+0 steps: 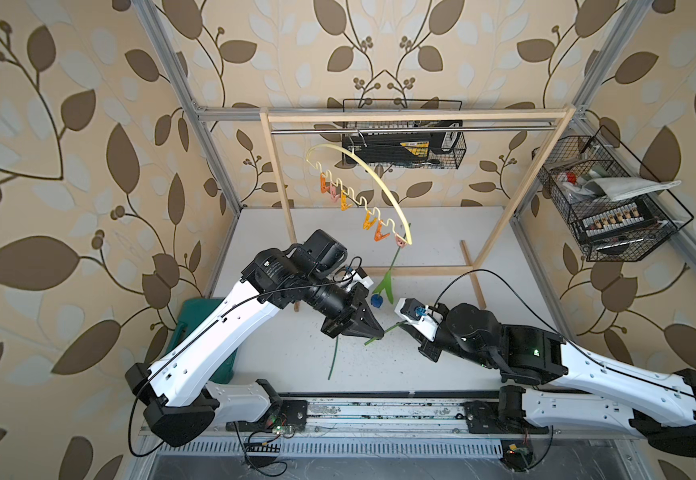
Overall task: Dry the flowers on a clothes hanger
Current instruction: Pick up the flower at the center of the board, then open the clamp at the hanger.
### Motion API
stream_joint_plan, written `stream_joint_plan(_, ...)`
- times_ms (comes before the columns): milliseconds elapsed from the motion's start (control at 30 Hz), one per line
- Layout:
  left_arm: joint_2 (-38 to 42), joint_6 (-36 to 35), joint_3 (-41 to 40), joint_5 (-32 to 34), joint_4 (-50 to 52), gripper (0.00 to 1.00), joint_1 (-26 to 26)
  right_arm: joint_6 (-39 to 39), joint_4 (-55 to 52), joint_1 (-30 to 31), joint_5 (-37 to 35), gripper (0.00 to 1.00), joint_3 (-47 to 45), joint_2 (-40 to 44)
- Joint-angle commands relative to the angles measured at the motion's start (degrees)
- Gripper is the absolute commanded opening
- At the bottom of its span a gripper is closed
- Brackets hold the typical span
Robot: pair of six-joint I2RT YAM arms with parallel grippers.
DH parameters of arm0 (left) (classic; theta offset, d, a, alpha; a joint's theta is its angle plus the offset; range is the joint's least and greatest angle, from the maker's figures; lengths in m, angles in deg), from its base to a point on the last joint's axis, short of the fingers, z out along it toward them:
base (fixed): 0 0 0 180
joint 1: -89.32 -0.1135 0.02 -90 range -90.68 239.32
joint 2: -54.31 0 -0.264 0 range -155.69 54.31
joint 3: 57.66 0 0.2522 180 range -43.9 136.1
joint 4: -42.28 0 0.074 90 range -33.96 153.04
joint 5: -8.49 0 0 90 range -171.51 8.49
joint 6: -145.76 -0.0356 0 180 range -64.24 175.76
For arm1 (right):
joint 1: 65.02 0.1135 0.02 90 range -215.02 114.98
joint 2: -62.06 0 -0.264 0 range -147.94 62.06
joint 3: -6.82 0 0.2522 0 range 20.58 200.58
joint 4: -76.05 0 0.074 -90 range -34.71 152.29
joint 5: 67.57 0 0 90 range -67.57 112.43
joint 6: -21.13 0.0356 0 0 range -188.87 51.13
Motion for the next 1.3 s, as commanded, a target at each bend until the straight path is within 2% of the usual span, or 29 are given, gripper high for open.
stream_joint_plan(0, 0.2, -1.6, -0.4, -1.8, 0.0, 0.00, -0.9, 0.3, 1.3, 0.3, 0.1, 0.19, 1.9, -0.3)
stream_joint_plan(167, 0.1, -1.8, -0.3, -2.1, -0.2, 0.00, -1.2, 0.6, 1.3, 0.3, 0.0, 0.10, 1.7, -0.3)
stream_joint_plan(267, 0.1, -2.3, -0.1, -2.1, 0.3, 0.00, -2.0, 0.8, 1.3, 0.2, -0.1, 0.07, 1.5, 0.5)
stream_joint_plan(367, 0.3, -2.8, 0.6, -2.1, 0.5, 0.00, -3.3, 1.2, 1.2, 0.4, 0.1, 0.00, 1.3, 1.1)
stream_joint_plan(433, 0.3, -2.9, 0.7, -2.2, 0.0, 0.00, -4.3, 1.5, 1.1, 0.5, 0.3, 0.00, 1.3, 1.3)
stream_joint_plan(467, 0.3, -2.9, 1.0, -2.2, -0.5, 0.19, -4.9, 1.7, 1.0, 0.6, 0.4, 0.00, 1.3, 1.3)
stream_joint_plan(533, 0.3, -2.4, 1.5, -1.4, -2.2, 0.39, -6.4, 2.5, 1.0, 0.8, 1.0, 0.00, 1.4, 1.3)
stream_joint_plan(567, 0.5, -2.4, 2.2, 0.2, -3.2, 0.53, -7.9, 3.1, 1.2, 0.8, 1.3, 0.00, 1.4, 1.2)
stream_joint_plan(600, 0.9, -3.0, 3.3, 2.9, -3.7, 0.61, -8.9, 4.1, 1.3, 0.8, 1.6, 0.00, 1.5, 1.0)
stream_joint_plan(700, 4.3, -9.7, 4.8, 20.3, -7.2, 0.74, -9.9, 10.8, 2.1, 0.7, 3.7, 0.00, 1.5, -0.4)
stream_joint_plan(767, 9.9, -14.2, -1.3, 30.2, -17.3, 0.73, -9.8, 17.1, 4.3, 0.6, 5.1, 0.00, 0.6, -1.1)
stream_joint_plan(833, 16.0, -18.4, -11.9, 34.4, -32.7, 0.73, -9.8, 23.3, 8.2, 0.3, 7.3, 0.00, -1.4, -1.2)
stream_joint_plan(900, 19.8, -21.8, -19.9, 38.4, -43.2, 0.73, -9.8, 29.5, 12.3, -0.5, 9.7, 0.00, -3.5, -1.1)
stream_joint_plan(1000, 19.7, -28.6, -22.8, 38.2, -50.0, 0.73, -9.8, 40.3, 18.6, -5.7, 15.9, 0.00, -8.2, -0.5)
stream_joint_plan(1100, 16.1, -33.3, -22.4, 33.0, -53.8, 0.70, -9.7, 49.9, 27.3, -13.9, 25.7, 0.00, -14.2, -0.7)
stream_joint_plan(1167, 13.8, -35.6, -22.3, 30.5, -56.8, 0.68, -9.6, 52.7, 30.8, -17.8, 30.1, 0.00, -16.2, -2.3)
stream_joint_plan(1267, 11.6, -38.7, -22.1, 29.8, -60.0, 0.66, -9.5, 52.4, 32.3, -18.3, 30.3, 0.00, -17.0, -3.5)
